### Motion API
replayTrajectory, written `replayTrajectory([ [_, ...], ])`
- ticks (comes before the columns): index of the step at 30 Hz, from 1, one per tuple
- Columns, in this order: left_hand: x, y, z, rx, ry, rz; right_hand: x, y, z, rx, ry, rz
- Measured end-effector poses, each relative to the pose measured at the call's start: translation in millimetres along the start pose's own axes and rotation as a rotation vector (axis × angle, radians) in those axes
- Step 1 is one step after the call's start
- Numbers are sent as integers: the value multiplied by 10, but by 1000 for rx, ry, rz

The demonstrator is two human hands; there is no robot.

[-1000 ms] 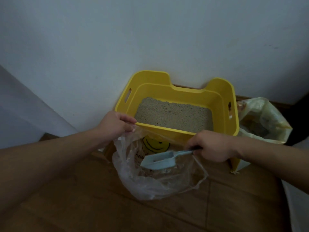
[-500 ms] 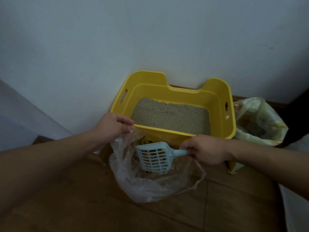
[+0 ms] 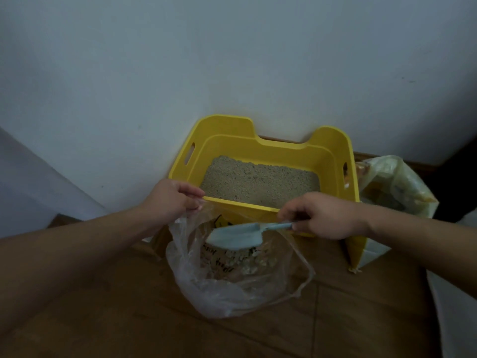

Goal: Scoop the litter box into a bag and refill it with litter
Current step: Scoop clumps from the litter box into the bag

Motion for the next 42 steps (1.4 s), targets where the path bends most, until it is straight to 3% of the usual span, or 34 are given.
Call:
replayTrajectory([
  [9,16,-38,-72,-24,-13,-16,89,448,-142,-1,-75,-196],
  [15,-44,-51,-101,-13,-18,-10,-13,750,-403,155,-263,-389],
  [25,-172,-193,-219,81,-37,29,-445,660,-1064,317,-603,-363],
  [42,-375,-152,-165,78,-21,28,-1258,607,-1250,291,-600,-313],
])
Point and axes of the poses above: each hand's wrist, its own x-axis away from the middle knuckle, its own y-axis out of the back of the hand, z = x × y, the point moved 5 cm from there along -x, towards the middle knuckle
